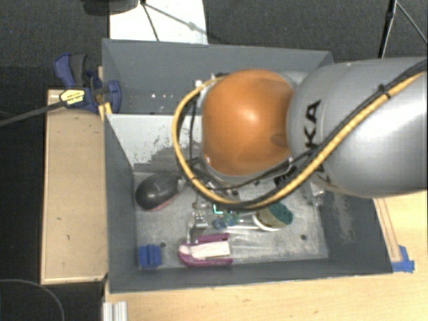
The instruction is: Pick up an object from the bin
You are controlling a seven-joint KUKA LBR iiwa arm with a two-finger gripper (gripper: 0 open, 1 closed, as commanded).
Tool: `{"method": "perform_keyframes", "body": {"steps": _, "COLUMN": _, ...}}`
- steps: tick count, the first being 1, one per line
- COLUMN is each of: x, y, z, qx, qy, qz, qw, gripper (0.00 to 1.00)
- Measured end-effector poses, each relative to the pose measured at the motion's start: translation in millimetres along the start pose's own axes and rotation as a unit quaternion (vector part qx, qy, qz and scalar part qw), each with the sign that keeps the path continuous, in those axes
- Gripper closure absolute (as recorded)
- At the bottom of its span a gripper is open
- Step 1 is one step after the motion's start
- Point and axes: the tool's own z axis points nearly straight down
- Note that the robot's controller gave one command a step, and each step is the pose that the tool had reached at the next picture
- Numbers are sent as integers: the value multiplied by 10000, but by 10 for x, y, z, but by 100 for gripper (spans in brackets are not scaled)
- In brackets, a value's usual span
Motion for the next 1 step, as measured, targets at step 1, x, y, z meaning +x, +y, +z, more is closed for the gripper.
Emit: {"method": "perform_keyframes", "body": {"steps": 1, "x": -746, "y": 227, "z": 1357, "qx": -14, "qy": -58, "qz": -979, "qw": 9952, "gripper": 0}}
